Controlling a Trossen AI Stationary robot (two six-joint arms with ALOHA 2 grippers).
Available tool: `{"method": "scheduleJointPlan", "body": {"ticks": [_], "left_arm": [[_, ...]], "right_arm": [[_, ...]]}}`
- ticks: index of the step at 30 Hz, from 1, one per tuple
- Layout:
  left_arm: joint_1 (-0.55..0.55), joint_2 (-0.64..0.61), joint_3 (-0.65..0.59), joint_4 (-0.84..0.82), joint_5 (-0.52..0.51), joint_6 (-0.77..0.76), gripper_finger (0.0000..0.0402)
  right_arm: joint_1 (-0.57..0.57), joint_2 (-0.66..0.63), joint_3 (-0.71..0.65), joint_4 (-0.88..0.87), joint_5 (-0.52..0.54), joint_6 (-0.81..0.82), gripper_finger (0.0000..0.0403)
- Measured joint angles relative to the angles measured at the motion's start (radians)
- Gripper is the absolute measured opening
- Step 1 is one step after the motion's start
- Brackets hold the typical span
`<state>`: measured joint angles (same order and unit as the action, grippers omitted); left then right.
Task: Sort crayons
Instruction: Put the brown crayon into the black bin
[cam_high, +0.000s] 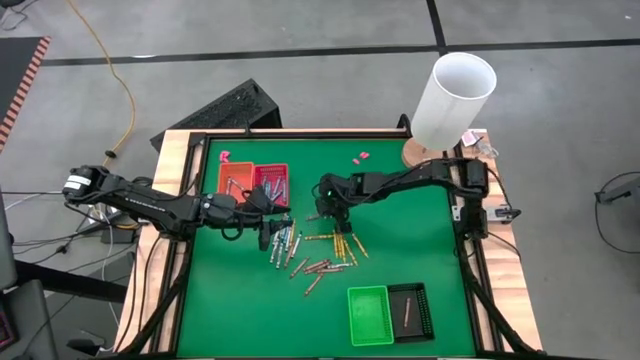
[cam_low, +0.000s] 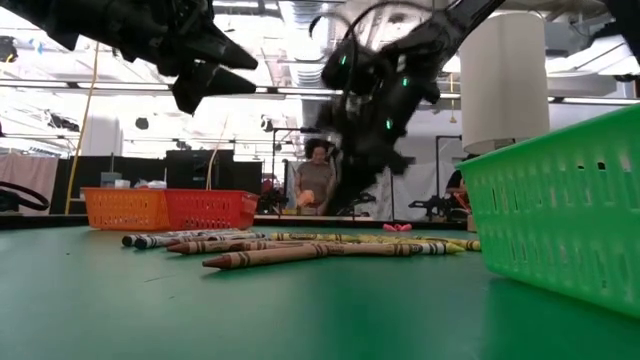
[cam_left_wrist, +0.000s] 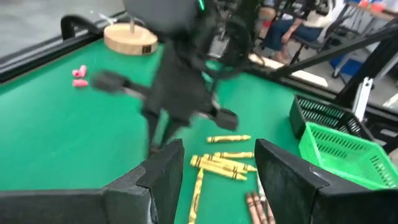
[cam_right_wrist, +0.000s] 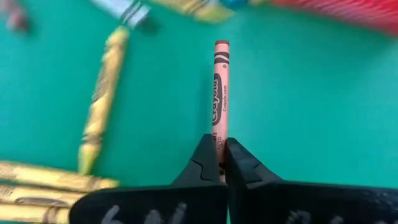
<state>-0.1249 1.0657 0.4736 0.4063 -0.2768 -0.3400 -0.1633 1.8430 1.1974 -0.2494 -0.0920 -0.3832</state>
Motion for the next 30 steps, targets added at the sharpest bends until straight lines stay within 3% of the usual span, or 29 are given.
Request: {"method": "scheduleJointPlan", "body": {"ticks": [5, 12, 17, 21, 30], "left_arm": [[0.0, 0.0, 0.0, 0.082, -0.002, 0.045, 0.0187], [-0.027, 0.0, 0.0, 0.219, -0.128, 0.186, 0.0187], [-0.045, 0.009, -0.009, 0.389, -0.154, 0.294, 0.0187], [-0.041, 0.072, -0.036, 0.669, -0.085, 0.391, 0.0187], [-0.011, 0.256, 0.001, 0.942, 0.057, 0.453, 0.0187]], "right_arm": [[-0.024, -0.119, 0.002, 0.005, 0.025, 0.081, 0.0001], [-0.036, -0.334, 0.002, 0.085, 0.076, 0.175, 0.0], [-0.021, -0.46, 0.002, 0.166, 0.062, 0.184, 0.0], [0.037, -0.493, -0.008, 0.294, 0.022, 0.169, 0.0], [0.155, -0.463, -0.013, 0.341, 0.021, 0.119, 0.0]]}}
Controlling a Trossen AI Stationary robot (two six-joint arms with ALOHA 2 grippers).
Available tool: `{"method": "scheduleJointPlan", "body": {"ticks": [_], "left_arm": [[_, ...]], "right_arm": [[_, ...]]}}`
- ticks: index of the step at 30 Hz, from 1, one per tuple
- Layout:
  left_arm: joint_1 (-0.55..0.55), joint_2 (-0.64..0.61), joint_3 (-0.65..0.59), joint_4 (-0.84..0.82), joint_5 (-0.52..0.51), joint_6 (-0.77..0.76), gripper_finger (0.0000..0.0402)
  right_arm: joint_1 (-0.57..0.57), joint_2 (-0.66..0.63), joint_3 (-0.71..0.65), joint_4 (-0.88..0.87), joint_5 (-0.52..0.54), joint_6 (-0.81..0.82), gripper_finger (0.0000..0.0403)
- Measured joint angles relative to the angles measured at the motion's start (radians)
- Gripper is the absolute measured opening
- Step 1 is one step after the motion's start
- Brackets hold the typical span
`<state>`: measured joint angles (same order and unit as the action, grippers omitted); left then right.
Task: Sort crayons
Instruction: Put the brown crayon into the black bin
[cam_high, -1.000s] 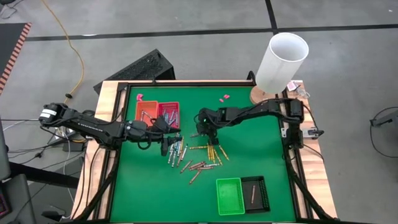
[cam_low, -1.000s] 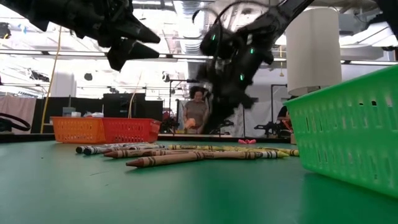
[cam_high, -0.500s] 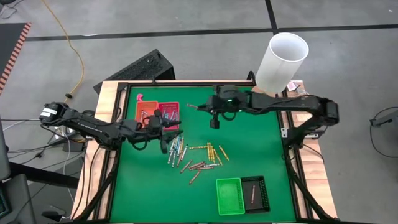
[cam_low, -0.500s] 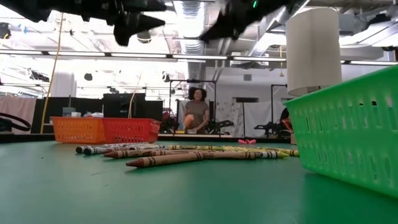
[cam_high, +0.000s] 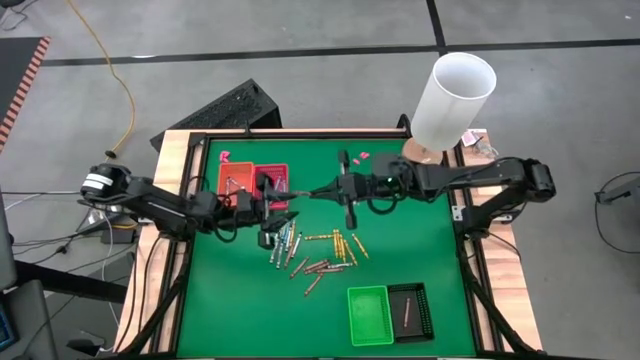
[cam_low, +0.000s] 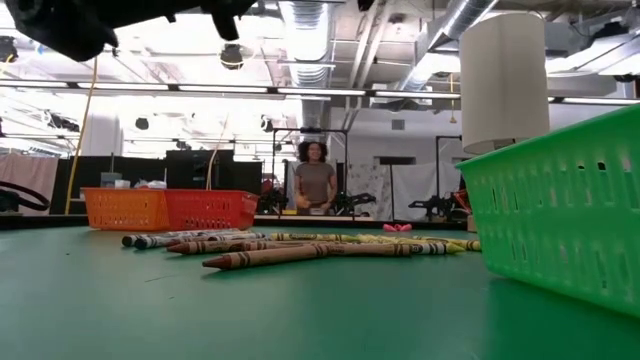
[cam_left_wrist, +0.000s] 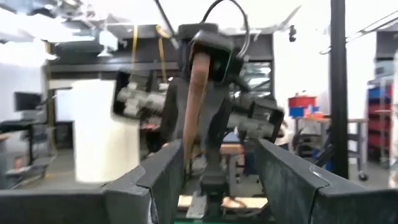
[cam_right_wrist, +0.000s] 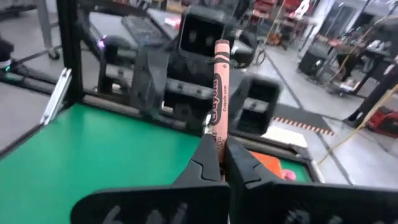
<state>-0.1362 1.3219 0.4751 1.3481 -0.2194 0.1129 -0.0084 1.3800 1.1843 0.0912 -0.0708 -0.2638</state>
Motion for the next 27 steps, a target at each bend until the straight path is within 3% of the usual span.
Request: {"method": "scheduleJointPlan", "body": {"ticks": [15, 18, 24, 27], "left_arm": [[0.001, 0.072, 0.068, 0.013, -0.005, 0.041, 0.0178], [0.001, 0.071, 0.068, 0.0, -0.04, 0.042, 0.0143], [0.0, 0.071, 0.068, -0.02, -0.065, 0.045, 0.002], [0.0, 0.071, 0.068, -0.006, -0.083, 0.055, 0.0016]], "right_arm": [[0.024, 0.047, 0.0, -0.031, 0.005, -0.005, 0.0], [0.023, 0.047, 0.0, -0.025, 0.005, -0.006, 0.0], [0.023, 0.047, 0.0, -0.014, 0.006, -0.004, 0.0], [0.023, 0.047, 0.0, -0.008, 0.009, -0.003, 0.0]]}}
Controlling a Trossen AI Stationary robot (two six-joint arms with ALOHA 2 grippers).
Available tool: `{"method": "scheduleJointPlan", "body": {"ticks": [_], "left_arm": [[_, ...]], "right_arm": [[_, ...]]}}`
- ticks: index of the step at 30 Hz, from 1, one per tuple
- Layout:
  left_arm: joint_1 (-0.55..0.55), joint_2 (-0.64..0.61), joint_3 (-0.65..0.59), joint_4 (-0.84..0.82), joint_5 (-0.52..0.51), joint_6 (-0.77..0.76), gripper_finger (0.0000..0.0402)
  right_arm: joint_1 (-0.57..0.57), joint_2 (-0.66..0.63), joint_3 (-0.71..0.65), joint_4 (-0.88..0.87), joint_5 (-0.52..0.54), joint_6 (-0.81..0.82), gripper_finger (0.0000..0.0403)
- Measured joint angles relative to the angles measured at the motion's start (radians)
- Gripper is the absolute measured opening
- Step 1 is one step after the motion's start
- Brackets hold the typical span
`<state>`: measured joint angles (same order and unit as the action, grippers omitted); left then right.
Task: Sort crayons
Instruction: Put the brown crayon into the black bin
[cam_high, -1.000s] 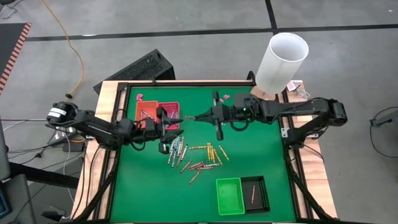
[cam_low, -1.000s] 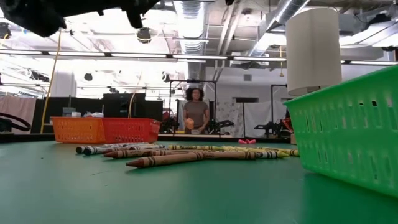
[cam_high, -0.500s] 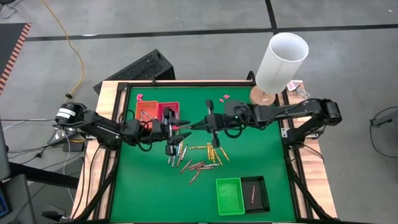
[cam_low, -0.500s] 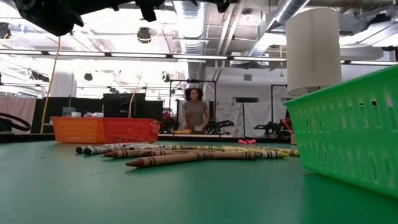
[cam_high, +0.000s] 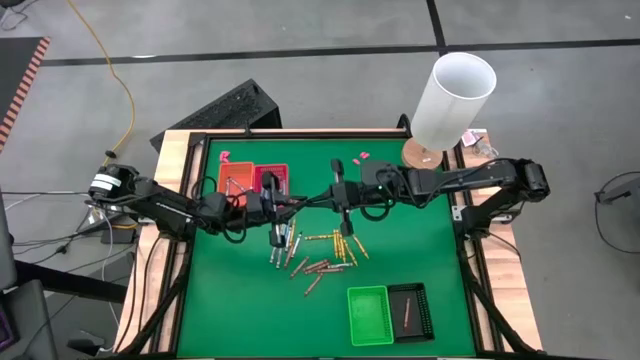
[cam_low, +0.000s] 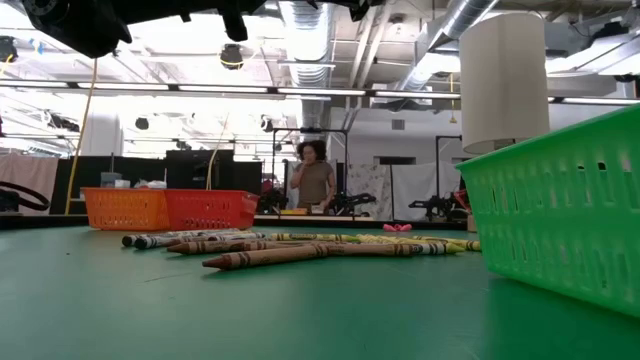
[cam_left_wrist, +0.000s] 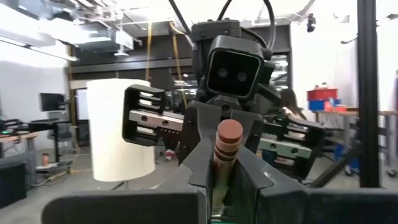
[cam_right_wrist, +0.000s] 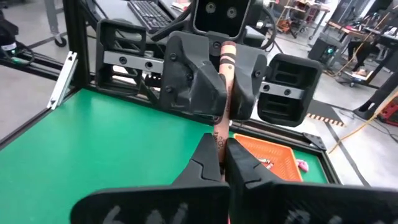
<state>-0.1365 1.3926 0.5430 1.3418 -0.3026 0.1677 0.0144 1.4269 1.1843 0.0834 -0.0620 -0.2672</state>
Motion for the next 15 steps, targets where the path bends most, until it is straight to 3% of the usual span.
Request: {"method": "scheduleJointPlan", "body": {"ticks": [8, 15], "left_arm": [[-0.007, 0.0, -0.001, 0.001, -0.043, 0.003, 0.0008], [-0.022, -0.001, 0.0, -0.008, -0.101, 0.018, 0.0007]], "right_arm": [[-0.008, -0.019, 0.002, -0.077, 0.065, -0.023, 0.0036], [-0.024, -0.174, 0.0, -0.281, 0.118, -0.082, 0.0066]]}}
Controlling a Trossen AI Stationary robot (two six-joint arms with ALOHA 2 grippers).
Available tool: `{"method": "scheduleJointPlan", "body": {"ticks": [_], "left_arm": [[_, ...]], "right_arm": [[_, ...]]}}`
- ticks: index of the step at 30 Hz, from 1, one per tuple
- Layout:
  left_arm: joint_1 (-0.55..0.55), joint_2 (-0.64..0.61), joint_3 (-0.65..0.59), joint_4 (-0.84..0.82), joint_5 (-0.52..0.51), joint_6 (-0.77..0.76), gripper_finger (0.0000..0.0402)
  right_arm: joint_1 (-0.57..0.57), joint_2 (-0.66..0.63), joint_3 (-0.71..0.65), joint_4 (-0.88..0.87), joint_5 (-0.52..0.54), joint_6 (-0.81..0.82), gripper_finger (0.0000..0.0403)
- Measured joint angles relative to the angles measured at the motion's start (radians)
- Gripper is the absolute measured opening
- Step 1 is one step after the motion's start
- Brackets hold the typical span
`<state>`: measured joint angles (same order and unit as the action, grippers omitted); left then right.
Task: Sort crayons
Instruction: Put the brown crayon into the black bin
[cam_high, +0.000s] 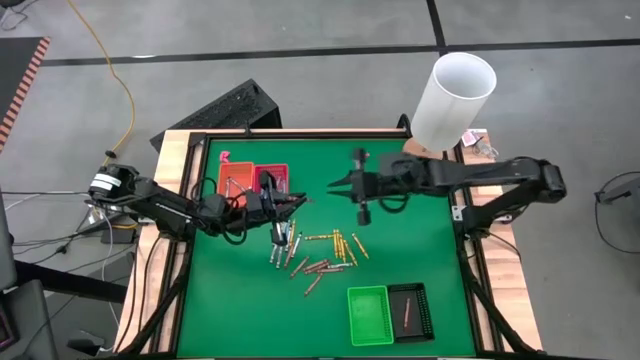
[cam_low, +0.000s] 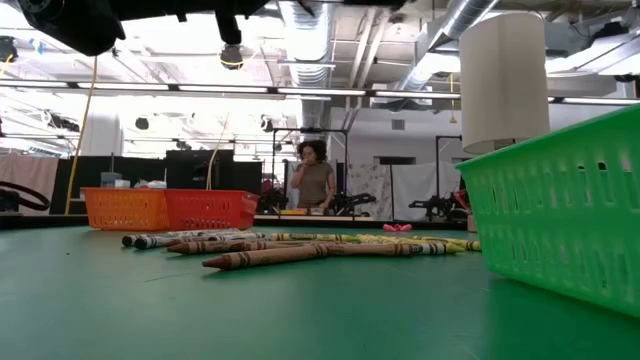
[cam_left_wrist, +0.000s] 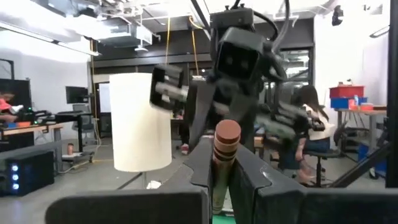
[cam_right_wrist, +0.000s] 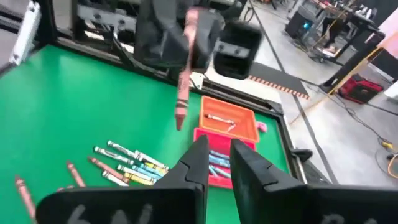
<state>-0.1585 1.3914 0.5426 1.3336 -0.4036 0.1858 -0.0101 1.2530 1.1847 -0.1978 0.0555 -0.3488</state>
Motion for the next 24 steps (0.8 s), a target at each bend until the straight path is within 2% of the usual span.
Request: {"method": "scheduleJointPlan", "body": {"ticks": [3, 6, 9, 11, 15, 24], "left_arm": [[0.004, 0.0, 0.024, -0.083, 0.015, -0.063, 0.0007], [0.008, 0.001, 0.115, -0.36, 0.069, -0.123, 0.0007], [0.006, 0.04, 0.261, -0.659, 0.138, -0.141, 0.0007], [-0.001, 0.087, 0.35, -0.783, 0.209, -0.133, 0.0007], [-0.022, 0.22, 0.522, -0.861, 0.344, -0.067, 0.0007], [-0.032, 0.516, 0.836, -0.871, 0.455, -0.032, 0.0007]], "right_arm": [[0.001, -0.092, 0.0, -0.058, 0.017, 0.001, 0.0067], [0.004, -0.187, 0.0, -0.072, 0.097, 0.007, 0.0067], [0.003, -0.271, 0.0, -0.068, 0.164, 0.009, 0.0067], [0.0, -0.316, 0.0, -0.074, 0.184, 0.028, 0.0067], [-0.003, -0.38, 0.0, -0.088, 0.187, 0.088, 0.0068], [-0.006, -0.444, 0.0, -0.115, 0.185, 0.155, 0.0068]]}}
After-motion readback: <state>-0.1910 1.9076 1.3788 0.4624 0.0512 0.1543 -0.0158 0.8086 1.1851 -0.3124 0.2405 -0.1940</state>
